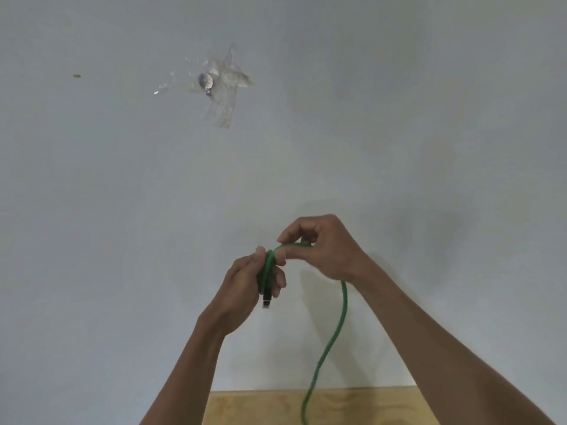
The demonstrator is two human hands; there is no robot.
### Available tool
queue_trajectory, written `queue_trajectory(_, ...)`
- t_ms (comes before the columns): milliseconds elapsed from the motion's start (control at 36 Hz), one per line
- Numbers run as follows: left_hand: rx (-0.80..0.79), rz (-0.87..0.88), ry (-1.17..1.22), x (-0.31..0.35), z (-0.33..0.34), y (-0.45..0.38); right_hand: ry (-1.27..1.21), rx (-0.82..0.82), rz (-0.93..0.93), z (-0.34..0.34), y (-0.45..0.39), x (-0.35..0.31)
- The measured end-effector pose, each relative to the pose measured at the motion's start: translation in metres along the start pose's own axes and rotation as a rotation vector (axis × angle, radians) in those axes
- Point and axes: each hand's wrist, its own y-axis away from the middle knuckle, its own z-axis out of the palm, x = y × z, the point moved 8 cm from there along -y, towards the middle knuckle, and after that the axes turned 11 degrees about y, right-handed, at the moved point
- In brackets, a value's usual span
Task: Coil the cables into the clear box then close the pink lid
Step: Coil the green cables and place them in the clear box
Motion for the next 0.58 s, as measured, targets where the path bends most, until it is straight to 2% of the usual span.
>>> queue_trajectory(139, -0.036, -0.012, 0.186, 0.001, 0.031, 0.002, -0.179, 0.047, 0.078, -0.004, -0.01, 0.025)
queue_trajectory(222, -0.035, -0.029, 0.334, 0.003, 0.043, -0.001, -0.295, 0.026, 0.158, 0.002, -0.004, 0.041)
queue_trajectory(306, -0.095, -0.047, 0.461, 0.007, 0.054, -0.003, -0.308, -0.009, 0.201, 0.008, 0.005, 0.054)
queue_trajectory(417, -0.144, -0.035, 0.504, 0.016, 0.065, -0.006, -0.533, -0.046, 0.23, 0.02, 0.023, 0.049)
queue_trajectory(444, -0.143, -0.033, 0.519, 0.018, 0.067, -0.008, -0.538, -0.043, 0.261, 0.025, 0.028, 0.051)
queue_trajectory(528, -0.139, -0.026, 0.561, 0.025, 0.071, -0.013, -0.351, -0.05, 0.33, 0.042, 0.045, 0.067)
queue_trajectory(583, -0.118, -0.013, 0.546, 0.027, 0.067, -0.019, -0.341, -0.086, 0.371, 0.056, 0.056, 0.073)
